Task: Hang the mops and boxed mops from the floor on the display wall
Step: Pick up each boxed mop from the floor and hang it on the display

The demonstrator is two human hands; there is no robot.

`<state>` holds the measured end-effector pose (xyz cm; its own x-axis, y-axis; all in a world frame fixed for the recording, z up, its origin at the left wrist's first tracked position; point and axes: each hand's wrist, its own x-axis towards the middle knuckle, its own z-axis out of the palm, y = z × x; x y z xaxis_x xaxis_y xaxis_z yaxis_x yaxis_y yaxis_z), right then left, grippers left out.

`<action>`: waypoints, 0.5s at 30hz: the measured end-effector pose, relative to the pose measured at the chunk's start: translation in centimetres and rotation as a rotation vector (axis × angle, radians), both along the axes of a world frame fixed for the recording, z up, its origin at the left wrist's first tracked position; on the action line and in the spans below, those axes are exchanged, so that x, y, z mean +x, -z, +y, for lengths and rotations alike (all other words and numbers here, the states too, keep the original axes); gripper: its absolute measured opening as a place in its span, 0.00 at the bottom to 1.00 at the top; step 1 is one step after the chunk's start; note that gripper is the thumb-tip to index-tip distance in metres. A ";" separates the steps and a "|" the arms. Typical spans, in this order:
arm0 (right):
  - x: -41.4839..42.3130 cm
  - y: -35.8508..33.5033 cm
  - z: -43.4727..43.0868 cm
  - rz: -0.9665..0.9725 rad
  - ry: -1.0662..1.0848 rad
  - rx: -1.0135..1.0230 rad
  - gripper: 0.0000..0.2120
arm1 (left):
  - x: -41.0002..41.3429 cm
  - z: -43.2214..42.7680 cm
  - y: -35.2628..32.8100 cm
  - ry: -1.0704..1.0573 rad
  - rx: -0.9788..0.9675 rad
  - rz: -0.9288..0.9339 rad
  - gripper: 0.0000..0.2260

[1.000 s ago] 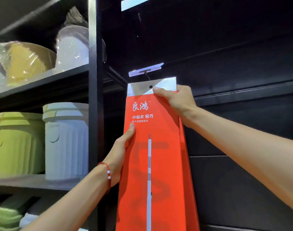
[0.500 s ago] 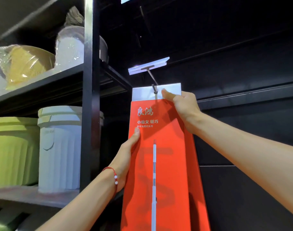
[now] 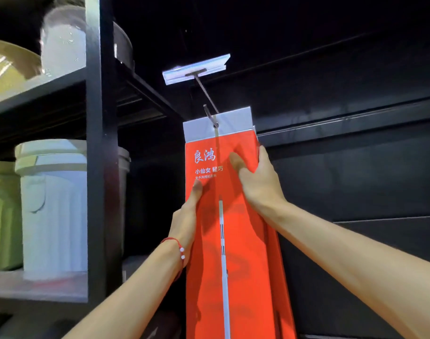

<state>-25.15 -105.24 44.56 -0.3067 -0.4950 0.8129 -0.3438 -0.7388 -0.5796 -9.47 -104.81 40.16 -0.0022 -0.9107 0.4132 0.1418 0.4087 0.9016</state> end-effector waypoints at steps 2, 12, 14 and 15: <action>-0.2 2.0 -0.4 0.007 0.020 0.059 0.44 | -0.1 -0.7 0.2 0.008 0.004 -0.010 0.35; -1.3 4.4 -1.6 -0.006 0.095 0.152 0.53 | -1.7 -3.1 1.1 -0.013 0.024 0.008 0.34; -1.3 4.5 -1.5 -0.020 0.115 0.165 0.49 | -1.8 -3.4 1.1 -0.019 0.024 0.014 0.33; -1.3 4.5 -1.4 -0.018 0.120 0.167 0.48 | -1.8 -3.5 1.2 -0.021 0.013 0.012 0.33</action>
<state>-26.42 -106.60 40.07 -0.3853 -0.5813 0.7166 -0.4120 -0.5865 -0.6973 -11.26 -108.36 38.97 0.0223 -0.9159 0.4008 0.1444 0.3996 0.9053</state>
